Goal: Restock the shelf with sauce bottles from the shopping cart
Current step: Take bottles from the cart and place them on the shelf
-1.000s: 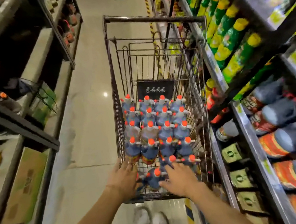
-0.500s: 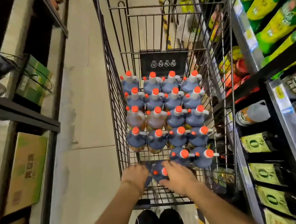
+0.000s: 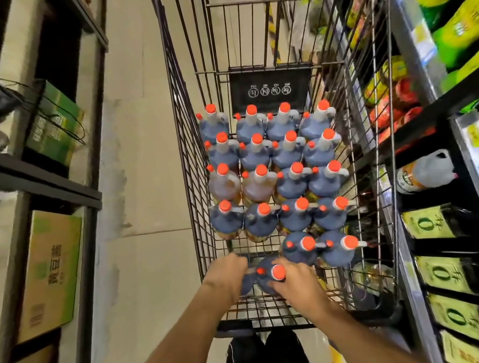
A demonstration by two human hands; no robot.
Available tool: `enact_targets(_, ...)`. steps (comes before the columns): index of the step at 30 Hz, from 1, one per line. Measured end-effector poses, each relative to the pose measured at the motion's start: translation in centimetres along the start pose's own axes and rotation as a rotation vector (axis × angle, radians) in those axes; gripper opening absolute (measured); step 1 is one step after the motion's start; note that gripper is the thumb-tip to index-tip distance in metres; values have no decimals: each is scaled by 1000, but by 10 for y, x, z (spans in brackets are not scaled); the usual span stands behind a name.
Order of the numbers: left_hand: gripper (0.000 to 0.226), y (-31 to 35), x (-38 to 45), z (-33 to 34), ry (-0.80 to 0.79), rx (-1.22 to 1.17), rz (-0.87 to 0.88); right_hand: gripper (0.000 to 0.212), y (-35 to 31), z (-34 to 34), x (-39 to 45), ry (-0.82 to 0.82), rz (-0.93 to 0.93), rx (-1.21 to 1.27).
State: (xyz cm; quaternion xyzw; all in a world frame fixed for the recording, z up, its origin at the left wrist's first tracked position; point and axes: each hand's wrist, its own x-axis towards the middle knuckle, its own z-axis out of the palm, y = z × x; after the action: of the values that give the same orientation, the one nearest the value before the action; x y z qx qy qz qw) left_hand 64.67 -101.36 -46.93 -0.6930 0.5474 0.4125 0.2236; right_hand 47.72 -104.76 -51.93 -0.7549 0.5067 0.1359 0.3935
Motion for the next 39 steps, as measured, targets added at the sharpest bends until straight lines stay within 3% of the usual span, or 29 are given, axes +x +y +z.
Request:
enact_targets(8, 29, -14, -2, -18, 59, 52, 65, 30, -8, -24, -1, 24, -64, -17)
enact_targets(15, 24, -33, -67, -74, 325, 110, 139, 35, -41, -94, -36, 152, -184, 89)
enact_targets(22, 37, -25, -162, -151, 641, 76, 221, 26, -94, -194, -95, 382, -353, 376)
enact_targets(28, 43, -3, -263, -220, 835, -188, 392, 26, -136, -281, -155, 510, -530, 563)
enact_targets(32, 19, 12, -330, -263, 907, -439, 539, 31, -162, -337, -204, 565, -661, 577)
enact_targets(39, 17, 53, -420, -294, 1044, -844, 902, 19, -204, -410, -309, 625, -928, 725)
